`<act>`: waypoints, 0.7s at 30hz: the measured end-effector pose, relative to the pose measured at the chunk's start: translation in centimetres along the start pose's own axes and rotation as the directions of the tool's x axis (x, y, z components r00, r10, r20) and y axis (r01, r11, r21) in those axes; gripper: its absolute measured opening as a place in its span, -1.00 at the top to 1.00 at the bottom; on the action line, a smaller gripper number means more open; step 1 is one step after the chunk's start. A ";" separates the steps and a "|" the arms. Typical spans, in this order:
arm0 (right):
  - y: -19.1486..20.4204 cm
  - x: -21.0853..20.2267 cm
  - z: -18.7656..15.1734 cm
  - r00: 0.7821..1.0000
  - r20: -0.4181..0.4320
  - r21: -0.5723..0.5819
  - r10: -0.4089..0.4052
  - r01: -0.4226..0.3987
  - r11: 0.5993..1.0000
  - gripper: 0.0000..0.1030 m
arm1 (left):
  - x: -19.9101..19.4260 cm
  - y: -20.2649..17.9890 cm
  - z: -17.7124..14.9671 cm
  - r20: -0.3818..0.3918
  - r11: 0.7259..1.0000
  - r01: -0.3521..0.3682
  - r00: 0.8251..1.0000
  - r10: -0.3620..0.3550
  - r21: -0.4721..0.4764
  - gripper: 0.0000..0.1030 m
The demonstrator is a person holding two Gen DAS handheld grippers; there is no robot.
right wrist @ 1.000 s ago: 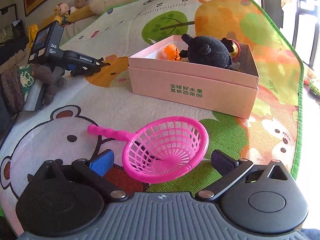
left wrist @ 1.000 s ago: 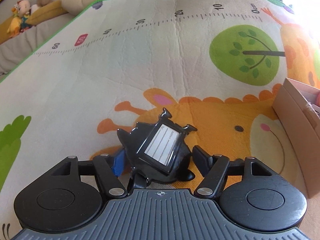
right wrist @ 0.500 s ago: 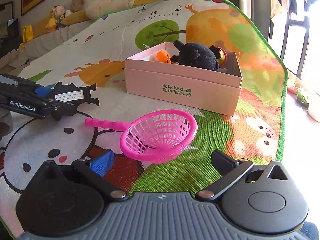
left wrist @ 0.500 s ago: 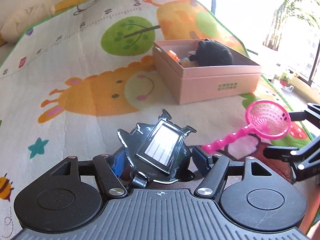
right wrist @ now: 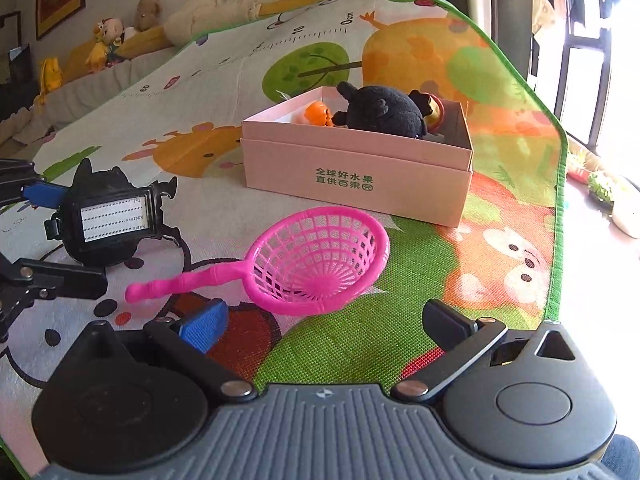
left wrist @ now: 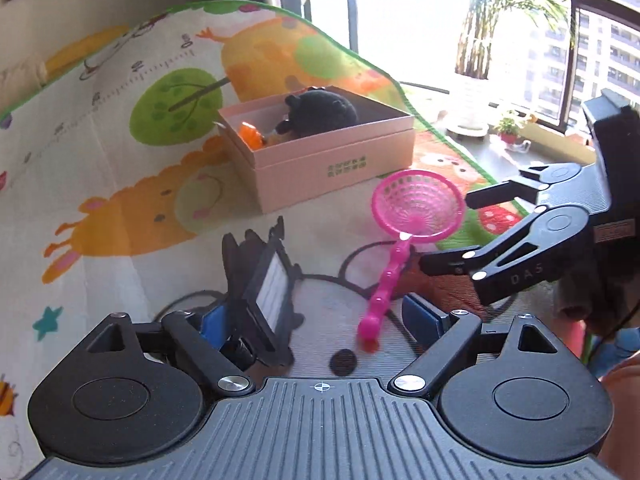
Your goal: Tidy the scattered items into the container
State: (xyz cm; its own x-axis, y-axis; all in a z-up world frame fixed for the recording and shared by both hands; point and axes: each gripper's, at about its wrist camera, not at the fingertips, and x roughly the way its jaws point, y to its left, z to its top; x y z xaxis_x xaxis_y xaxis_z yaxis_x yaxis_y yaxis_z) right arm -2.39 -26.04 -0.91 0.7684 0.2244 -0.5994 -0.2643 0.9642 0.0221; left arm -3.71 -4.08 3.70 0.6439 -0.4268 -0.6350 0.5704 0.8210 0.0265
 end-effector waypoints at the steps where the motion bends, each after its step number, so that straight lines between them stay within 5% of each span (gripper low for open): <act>1: 0.0 0.0 0.0 1.000 0.001 0.002 -0.001 0.001 1.000 -1.00 | -0.1 -0.2 -0.1 -0.002 0.999 0.032 0.999 -0.032 -0.012 -0.78; 8: -0.1 -0.2 -0.1 1.000 0.007 0.011 -0.008 0.007 1.000 -1.00 | -1.1 -1.2 -0.6 -0.003 0.997 0.073 0.997 -0.073 0.003 -0.87; 16: 0.9 -3.0 -0.2 0.999 0.050 -0.076 -0.016 0.020 0.997 -1.00 | -0.9 0.6 -2.0 -0.064 0.999 -0.035 0.997 0.034 -0.007 -0.94; 21: 3.4 -5.5 0.5 0.992 0.096 -0.173 0.083 -0.065 0.983 -1.00 | -1.0 3.2 -1.5 -0.049 0.983 -0.168 0.985 0.164 -0.079 -0.96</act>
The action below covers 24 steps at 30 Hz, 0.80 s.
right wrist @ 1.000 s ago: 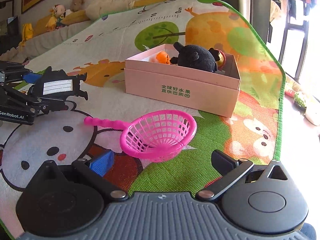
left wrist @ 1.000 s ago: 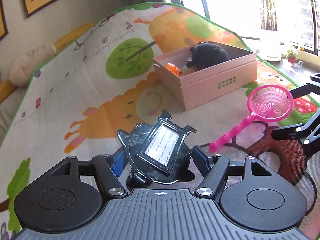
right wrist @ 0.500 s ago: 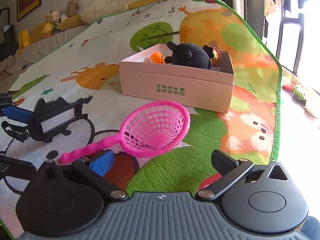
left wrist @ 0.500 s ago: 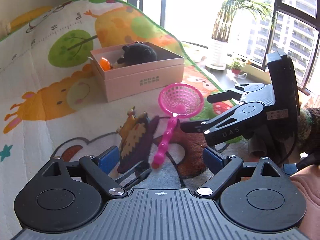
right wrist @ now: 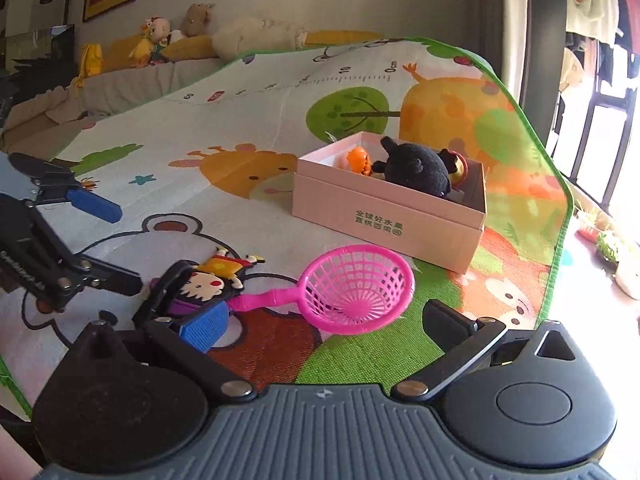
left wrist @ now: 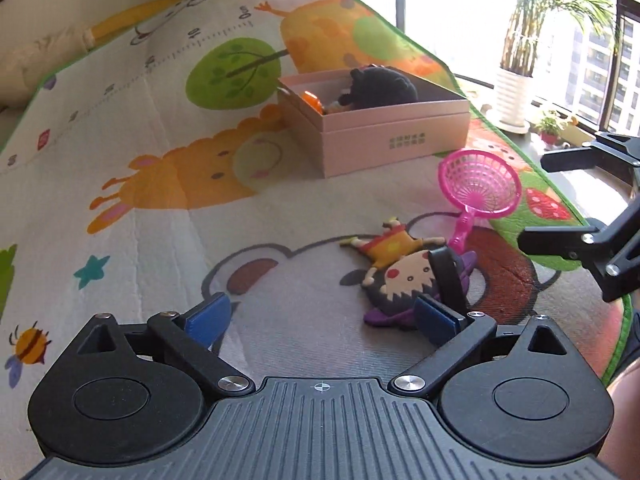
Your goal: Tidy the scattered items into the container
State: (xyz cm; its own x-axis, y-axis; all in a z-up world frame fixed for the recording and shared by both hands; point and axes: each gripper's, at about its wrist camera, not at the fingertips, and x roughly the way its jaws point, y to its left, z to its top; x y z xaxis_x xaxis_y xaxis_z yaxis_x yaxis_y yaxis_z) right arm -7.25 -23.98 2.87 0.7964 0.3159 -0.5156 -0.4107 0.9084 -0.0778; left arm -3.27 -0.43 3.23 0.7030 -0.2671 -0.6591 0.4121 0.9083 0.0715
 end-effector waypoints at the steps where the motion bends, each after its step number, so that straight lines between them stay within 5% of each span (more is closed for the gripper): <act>1: 0.6 -0.3 0.5 0.999 0.007 -0.008 0.032 -0.032 0.999 -1.00 | -0.1 0.6 0.3 0.012 1.000 -0.013 1.000 0.013 -0.022 -0.96; 2: 1.3 -0.4 1.1 0.998 0.007 -0.012 0.066 -0.066 0.998 -0.99 | -0.3 1.2 0.5 0.023 0.999 -0.027 0.999 0.028 -0.043 -0.97; 4: 2.4 -0.1 2.2 0.990 -0.016 -0.006 0.139 -0.139 0.990 -0.56 | -0.7 2.2 1.1 0.049 0.994 -0.066 0.996 0.070 -0.082 -0.98; 7: 4.2 1.7 3.4 0.968 -0.096 0.043 0.233 -0.229 0.972 -0.20 | -1.3 3.5 1.6 0.082 0.985 -0.096 0.991 0.109 -0.146 -0.99; 9: 5.3 3.1 3.6 0.965 -0.134 0.047 0.226 -0.222 0.974 -0.19 | -1.7 4.2 1.6 0.100 0.978 -0.093 0.989 0.113 -0.185 -0.99; 11: 6.4 4.2 3.6 0.967 -0.177 0.011 0.183 -0.184 0.983 0.14 | -2.1 4.7 1.3 0.110 0.974 -0.093 0.987 0.117 -0.206 -1.00; 12: 6.7 4.6 3.5 0.963 -0.204 -0.004 0.177 -0.182 0.983 0.49 | -2.4 4.9 1.1 0.115 0.972 -0.096 0.986 0.123 -0.215 -1.00; 17: 6.6 3.4 5.1 0.971 -0.182 -0.114 0.153 -0.176 0.978 0.65 | -3.3 6.5 0.3 0.129 0.955 -0.111 0.980 0.152 -0.275 -1.00; 24: 4.3 0.7 13.5 0.996 0.000 -0.155 0.090 -0.088 0.984 0.79 | -5.2 7.5 -0.1 0.203 0.943 -0.080 0.967 0.151 -0.323 -1.00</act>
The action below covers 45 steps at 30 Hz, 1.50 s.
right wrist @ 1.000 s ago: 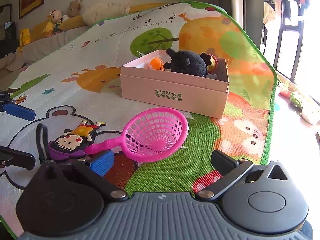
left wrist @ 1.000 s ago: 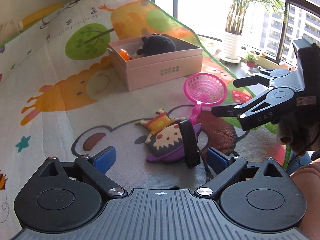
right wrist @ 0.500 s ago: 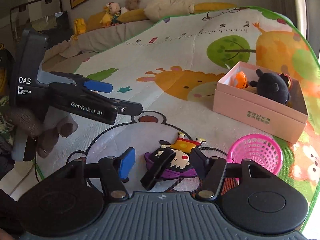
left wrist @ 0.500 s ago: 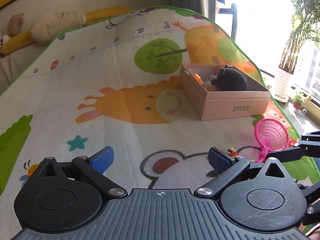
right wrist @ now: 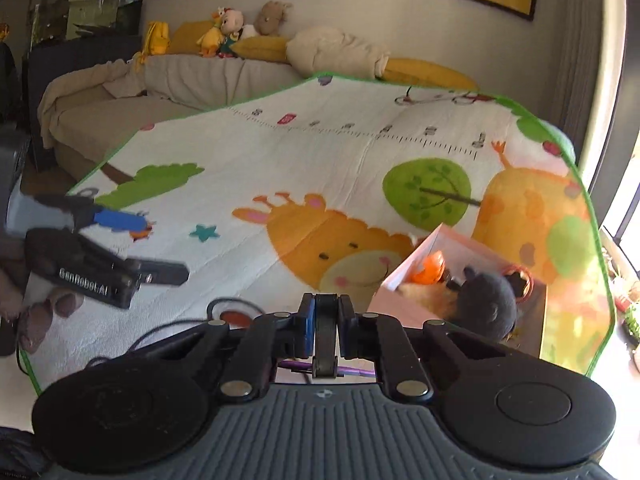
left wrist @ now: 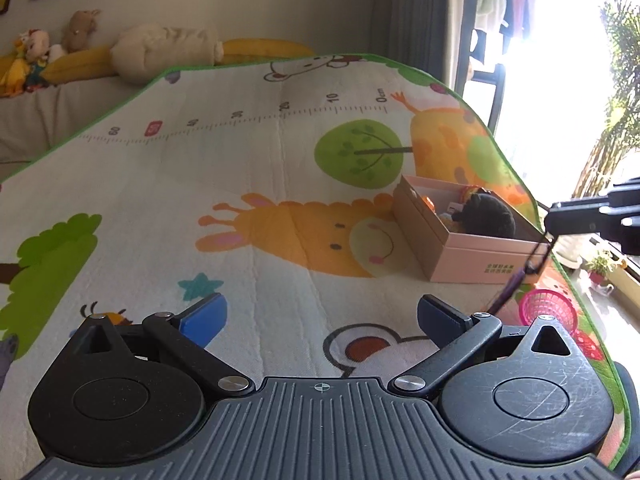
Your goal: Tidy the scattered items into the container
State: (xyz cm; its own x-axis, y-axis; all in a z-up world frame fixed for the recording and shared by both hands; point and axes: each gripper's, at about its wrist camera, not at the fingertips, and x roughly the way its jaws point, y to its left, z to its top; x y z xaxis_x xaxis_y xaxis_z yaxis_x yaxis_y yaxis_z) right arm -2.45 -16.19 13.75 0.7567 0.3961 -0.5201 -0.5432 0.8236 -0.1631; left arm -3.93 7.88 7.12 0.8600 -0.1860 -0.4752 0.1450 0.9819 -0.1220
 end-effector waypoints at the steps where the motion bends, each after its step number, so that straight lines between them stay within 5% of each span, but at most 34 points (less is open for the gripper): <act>1: -0.3 -0.4 1.0 1.000 0.022 0.009 0.007 -0.007 1.000 0.79 | -0.2 0.0 0.0 0.005 1.000 0.003 1.000 -0.003 0.000 -1.00; 8: -1.3 -2.9 5.4 0.980 0.115 0.095 0.161 -0.172 0.980 0.79 | -1.5 1.2 -0.4 0.029 1.000 -0.025 0.999 0.025 -0.009 -1.00; 14: -2.3 -2.2 3.8 0.954 0.076 0.194 0.290 -0.300 0.934 0.79 | -2.0 2.9 -0.4 0.029 0.995 -0.049 0.998 0.051 -0.086 -1.00; 22: -6.0 -0.7 -4.5 0.982 -0.075 0.270 0.174 -0.148 0.952 0.77 | -1.0 1.2 -0.9 -0.010 0.999 0.010 1.000 -0.010 -0.038 -1.00; 28: -7.0 -3.0 -9.7 0.991 -0.128 0.229 0.035 -0.005 0.973 0.67 | 0.0 -2.9 -1.6 -0.041 0.980 0.183 0.983 -0.180 0.080 -1.00; 32: -7.1 -3.2 -12.1 0.985 -0.156 0.184 -0.068 0.097 0.978 0.27 | 1.0 -7.9 -2.6 -0.099 0.920 0.309 0.951 -0.293 0.240 -1.00; 34: -7.5 -3.2 -12.8 0.983 -0.149 0.208 -0.108 0.138 0.968 -0.30 | 1.6 -10.8 -3.7 -0.140 0.868 0.359 0.933 -0.331 0.343 -1.00; 41: -8.5 -3.7 -14.6 0.981 -0.128 0.294 -0.144 0.176 0.939 -0.66 | 5.1 -17.1 -6.3 -0.288 0.682 0.443 0.897 -0.336 0.582 -1.00; 45: -8.7 -4.3 -16.0 0.977 -0.131 0.344 -0.166 0.202 0.917 -0.78 | 6.6 -17.6 -6.3 -0.340 0.655 0.484 0.875 -0.345 0.581 -1.00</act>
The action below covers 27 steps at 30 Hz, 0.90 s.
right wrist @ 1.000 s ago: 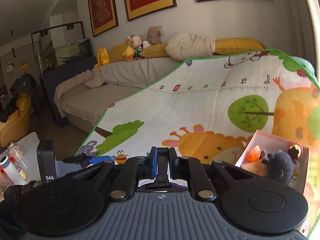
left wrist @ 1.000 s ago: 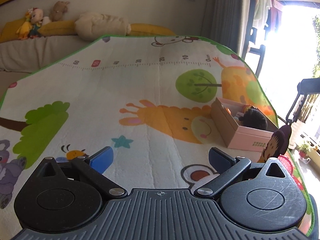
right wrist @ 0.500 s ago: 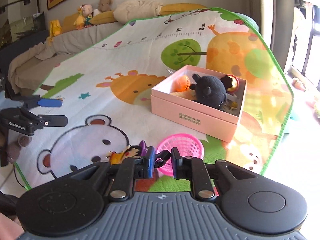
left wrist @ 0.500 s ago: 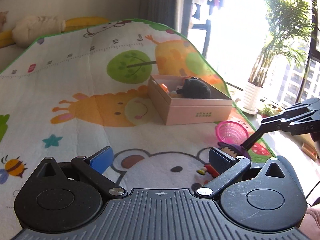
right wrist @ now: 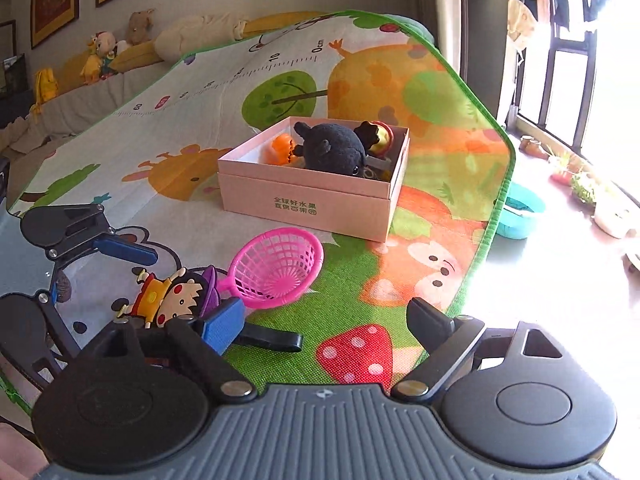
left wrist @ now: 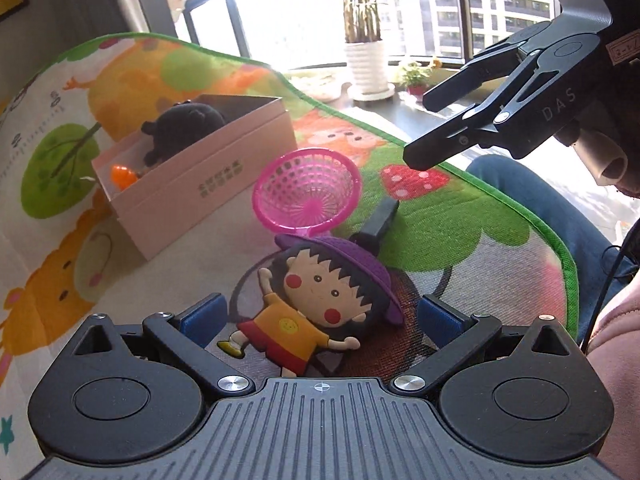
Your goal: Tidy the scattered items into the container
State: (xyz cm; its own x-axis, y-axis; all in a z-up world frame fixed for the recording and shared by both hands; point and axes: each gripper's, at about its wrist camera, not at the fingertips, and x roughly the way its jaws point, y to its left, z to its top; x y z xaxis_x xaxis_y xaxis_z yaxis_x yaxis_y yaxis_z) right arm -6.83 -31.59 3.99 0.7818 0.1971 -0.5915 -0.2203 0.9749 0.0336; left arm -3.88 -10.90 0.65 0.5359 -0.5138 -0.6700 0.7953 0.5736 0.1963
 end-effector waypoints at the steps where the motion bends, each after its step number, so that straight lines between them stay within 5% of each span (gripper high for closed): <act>1: -0.2 -0.1 -0.3 1.000 0.001 0.015 -0.002 0.002 1.000 -0.79 | 0.1 0.1 0.0 -0.003 1.000 0.010 1.000 -0.010 -0.001 -1.00; 8: -0.7 0.7 -2.0 0.999 -0.032 0.073 -0.014 0.017 0.997 -0.81 | -0.8 0.4 -1.0 -0.022 0.999 0.051 0.998 -0.051 0.001 -0.99; 10: -0.5 0.8 -2.0 0.999 -0.032 0.072 -0.012 0.014 0.997 -0.81 | -1.4 0.5 -1.2 -0.030 0.999 0.043 0.999 -0.044 -0.015 -0.90; 12: -0.3 1.0 -1.9 1.000 -0.028 0.064 -0.010 0.012 0.998 -0.81 | -2.2 0.5 -1.3 -0.032 0.996 0.074 0.997 -0.076 -0.042 -0.59; 16: 0.4 0.9 -1.7 1.000 -0.016 0.037 -0.013 0.014 0.999 -0.90 | -3.6 -0.1 -1.6 -0.009 0.982 0.171 0.985 -0.173 -0.081 -0.70; 21: 1.1 0.7 -1.5 1.000 -0.003 0.010 -0.016 0.016 1.000 -0.91 | -2.4 -1.1 -1.4 -0.024 0.996 0.059 0.998 -0.061 -0.072 -0.81; 27: 2.6 2.5 0.9 0.999 0.024 -0.022 0.022 -0.021 1.000 -1.00 | -1.5 -1.7 -1.0 -0.014 0.992 0.069 0.997 -0.070 -0.108 -0.84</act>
State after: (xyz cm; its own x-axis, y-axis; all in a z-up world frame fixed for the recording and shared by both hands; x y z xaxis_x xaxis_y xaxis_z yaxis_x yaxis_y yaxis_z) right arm -4.91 -28.51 3.37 0.7904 0.2208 -0.5714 -0.2498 0.9679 0.0285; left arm -6.26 -10.47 0.58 0.4744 -0.5437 -0.6924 0.7950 0.6023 0.0717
